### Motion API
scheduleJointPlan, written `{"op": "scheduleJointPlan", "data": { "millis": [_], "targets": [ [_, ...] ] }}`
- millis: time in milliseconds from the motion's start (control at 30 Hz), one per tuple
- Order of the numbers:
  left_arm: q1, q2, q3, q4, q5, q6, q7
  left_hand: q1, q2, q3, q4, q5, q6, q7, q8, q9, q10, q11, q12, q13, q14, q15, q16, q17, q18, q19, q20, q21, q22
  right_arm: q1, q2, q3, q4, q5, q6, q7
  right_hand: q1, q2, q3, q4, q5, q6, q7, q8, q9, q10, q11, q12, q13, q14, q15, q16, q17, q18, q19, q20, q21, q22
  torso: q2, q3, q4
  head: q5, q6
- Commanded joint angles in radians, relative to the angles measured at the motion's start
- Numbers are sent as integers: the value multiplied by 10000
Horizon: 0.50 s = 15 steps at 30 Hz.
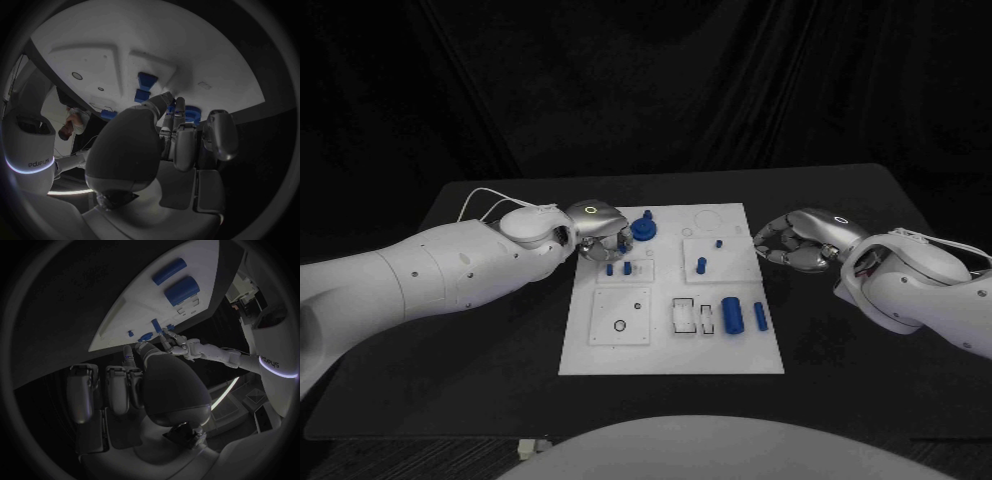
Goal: Assemble the parts on the task board
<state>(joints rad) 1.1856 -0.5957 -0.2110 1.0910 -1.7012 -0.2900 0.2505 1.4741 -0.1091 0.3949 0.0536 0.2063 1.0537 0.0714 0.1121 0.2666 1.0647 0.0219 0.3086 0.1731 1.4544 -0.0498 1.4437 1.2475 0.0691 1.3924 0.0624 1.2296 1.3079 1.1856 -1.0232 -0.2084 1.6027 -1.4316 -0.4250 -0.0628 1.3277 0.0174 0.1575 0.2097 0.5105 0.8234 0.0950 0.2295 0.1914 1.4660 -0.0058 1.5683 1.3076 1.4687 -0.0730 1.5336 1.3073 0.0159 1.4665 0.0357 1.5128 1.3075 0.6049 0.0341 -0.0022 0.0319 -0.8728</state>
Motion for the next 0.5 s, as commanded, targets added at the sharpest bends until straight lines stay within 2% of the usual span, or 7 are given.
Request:
{"op": "scheduleJointPlan", "data": {
  "millis": [33,267,367,433,500],
  "targets": [
    [-30,36,-7,-6,-9,154,18,-133,32,56,21,-50,-131,8,-83,-8,1,48,-63,17,-84,14,-33,-12,58,-36,6,-55,1630,-25,5,5,0,-19,30,-43,71,-35,66,-9,23,93,-5,57,-6,1006,4,-12,2569,856,41,-32,1868,22,709,64,-65,2393,0,-3,-1,6,2],
    [-31,36,-7,-21,-9,220,-12,-172,-11,41,21,-75,-263,-14,-163,-39,-37,57,-114,19,-98,20,-46,-43,63,-50,13,-88,1623,-26,11,5,-6,-19,53,-58,71,-35,66,-9,23,93,-5,57,-6,1006,4,-12,2569,856,41,-32,1868,22,709,64,-65,2393,1,-2,2,8,2],
    [-31,23,-7,-26,-9,218,-37,-256,-90,44,47,-174,-736,-188,-414,-147,-115,102,-219,13,-123,51,-66,-91,67,-70,34,-141,1613,-26,13,5,-9,-19,55,-62,71,-35,66,-9,23,93,-5,57,-6,1006,4,-12,2569,856,41,-32,1868,22,709,64,-65,2393,0,2,0,9,2],
    [-31,16,-7,-28,-9,187,-45,-296,-121,51,67,-235,-956,-272,-489,-198,-134,129,-260,13,-128,70,-69,-99,65,-67,49,-144,1614,-26,13,5,-10,-19,53,-63,71,-35,66,-9,23,93,-5,57,-6,1006,4,-12,2569,856,41,-32,1868,22,709,64,-65,2393,1,1,-2,14,2],
    [-32,-3,-7,-30,-9,78,-68,-368,-191,62,110,-403,-1407,-405,-515,-302,-244,163,-370,0,-141,99,-79,-130,70,-75,75,-184,1608,-26,11,5,-8,-19,49,-64,71,-35,66,-9,23,93,-5,57,-6,1006,4,-12,2569,856,41,-32,1868,22,709,64,-65,2393,-1,1,-2,19,2]
  ]
}}
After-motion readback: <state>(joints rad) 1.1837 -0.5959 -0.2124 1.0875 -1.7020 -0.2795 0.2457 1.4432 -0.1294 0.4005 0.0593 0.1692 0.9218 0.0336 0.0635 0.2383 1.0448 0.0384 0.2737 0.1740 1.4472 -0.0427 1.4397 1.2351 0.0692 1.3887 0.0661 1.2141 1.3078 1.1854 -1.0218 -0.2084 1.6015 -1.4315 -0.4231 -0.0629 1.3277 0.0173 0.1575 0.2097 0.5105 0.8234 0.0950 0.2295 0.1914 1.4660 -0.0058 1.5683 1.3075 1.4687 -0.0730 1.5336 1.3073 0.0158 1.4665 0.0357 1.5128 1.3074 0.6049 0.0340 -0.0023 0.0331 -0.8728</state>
